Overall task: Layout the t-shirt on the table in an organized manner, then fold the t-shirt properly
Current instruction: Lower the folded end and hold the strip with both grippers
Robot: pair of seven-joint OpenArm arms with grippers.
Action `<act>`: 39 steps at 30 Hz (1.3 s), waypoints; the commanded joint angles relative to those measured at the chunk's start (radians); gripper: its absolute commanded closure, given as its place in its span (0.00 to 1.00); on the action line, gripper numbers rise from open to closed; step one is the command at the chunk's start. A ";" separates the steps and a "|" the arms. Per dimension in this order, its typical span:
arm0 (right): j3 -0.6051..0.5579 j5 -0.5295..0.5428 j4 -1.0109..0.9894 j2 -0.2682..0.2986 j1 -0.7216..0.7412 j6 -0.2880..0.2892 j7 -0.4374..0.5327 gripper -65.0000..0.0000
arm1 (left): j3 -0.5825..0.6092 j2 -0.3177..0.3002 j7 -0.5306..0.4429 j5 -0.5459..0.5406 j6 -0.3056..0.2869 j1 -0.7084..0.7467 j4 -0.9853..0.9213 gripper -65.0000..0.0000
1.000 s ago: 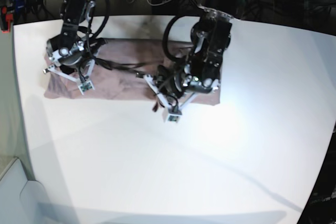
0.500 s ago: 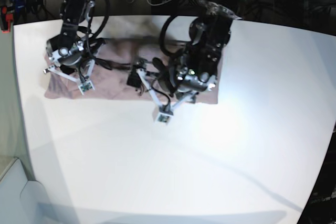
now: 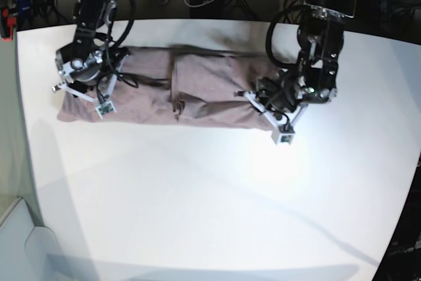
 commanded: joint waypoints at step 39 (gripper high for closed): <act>0.205 0.073 -0.108 0.025 0.159 0.017 -0.063 0.45 | -0.113 -0.068 -0.026 -0.010 0.001 0.035 -0.098 1.00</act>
